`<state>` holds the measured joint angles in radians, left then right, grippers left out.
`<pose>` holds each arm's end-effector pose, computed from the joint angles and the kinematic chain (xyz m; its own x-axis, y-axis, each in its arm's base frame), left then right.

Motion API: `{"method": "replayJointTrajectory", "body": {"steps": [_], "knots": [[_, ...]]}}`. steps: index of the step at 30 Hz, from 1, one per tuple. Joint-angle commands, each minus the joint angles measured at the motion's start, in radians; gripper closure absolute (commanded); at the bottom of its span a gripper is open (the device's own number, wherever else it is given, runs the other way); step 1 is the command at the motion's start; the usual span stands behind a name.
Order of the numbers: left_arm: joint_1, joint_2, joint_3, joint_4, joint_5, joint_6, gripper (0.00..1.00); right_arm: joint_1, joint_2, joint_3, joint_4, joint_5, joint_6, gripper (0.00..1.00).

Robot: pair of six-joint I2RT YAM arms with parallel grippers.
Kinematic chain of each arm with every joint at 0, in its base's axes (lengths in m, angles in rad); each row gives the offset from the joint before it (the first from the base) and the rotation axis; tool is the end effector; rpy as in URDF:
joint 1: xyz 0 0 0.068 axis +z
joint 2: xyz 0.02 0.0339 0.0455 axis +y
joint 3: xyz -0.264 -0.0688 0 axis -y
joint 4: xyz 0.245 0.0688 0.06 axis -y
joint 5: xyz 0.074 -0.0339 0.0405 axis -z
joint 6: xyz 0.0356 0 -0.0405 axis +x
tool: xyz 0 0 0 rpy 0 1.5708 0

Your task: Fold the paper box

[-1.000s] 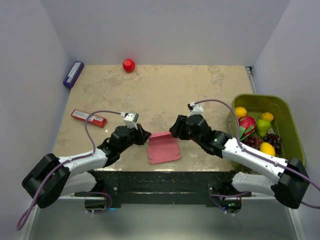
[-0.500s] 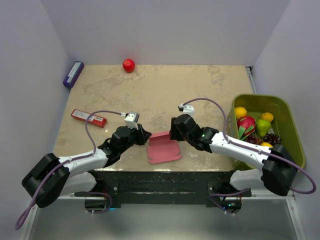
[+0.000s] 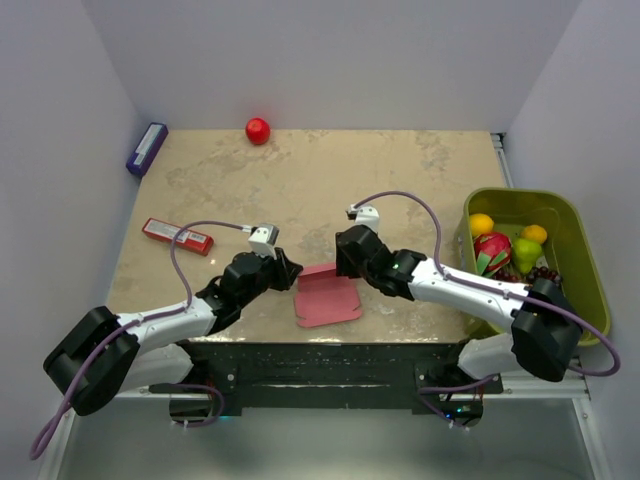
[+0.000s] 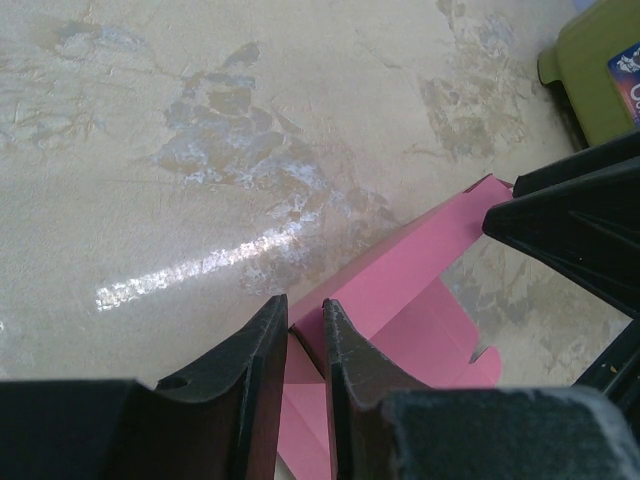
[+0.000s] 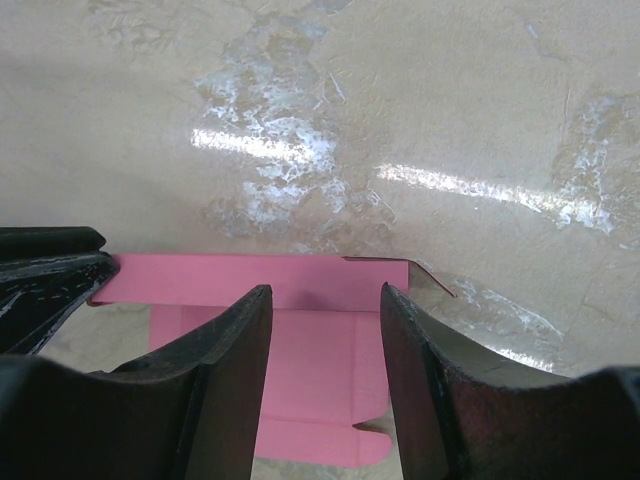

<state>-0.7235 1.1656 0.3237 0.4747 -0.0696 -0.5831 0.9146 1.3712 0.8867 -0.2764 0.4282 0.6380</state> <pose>0.1711 -0.1478 0.1740 -0.5615 -0.2369 -0.7929 0.3625 0.7909 -0.4931 0.1883 0.2203 0.2379 -0.6580 0.0336 -0.7523 -0.1810 0.9626 0.2013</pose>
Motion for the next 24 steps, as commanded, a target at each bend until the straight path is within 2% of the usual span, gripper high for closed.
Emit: {"method": "replayJointTrajectory", "body": {"steps": [1, 8, 14, 24], "knots": [[-0.011, 0.022, 0.0, -0.123, -0.022, 0.017, 0.75, 0.003, 0.032, 0.044, 0.011, 0.027, -0.021, 0.49], [-0.014, 0.022, 0.003, -0.127, -0.025, 0.02, 0.75, 0.003, 0.078, 0.043, -0.009, -0.003, 0.028, 0.49], [-0.014, 0.022, 0.005, -0.13, -0.029, 0.025, 0.76, -0.008, 0.075, -0.002, 0.057, -0.055, 0.055, 0.48], [-0.016, 0.019, 0.003, -0.13, -0.027, 0.028, 0.76, -0.085, 0.04, -0.123, 0.221, -0.279, 0.14, 0.48]]}}
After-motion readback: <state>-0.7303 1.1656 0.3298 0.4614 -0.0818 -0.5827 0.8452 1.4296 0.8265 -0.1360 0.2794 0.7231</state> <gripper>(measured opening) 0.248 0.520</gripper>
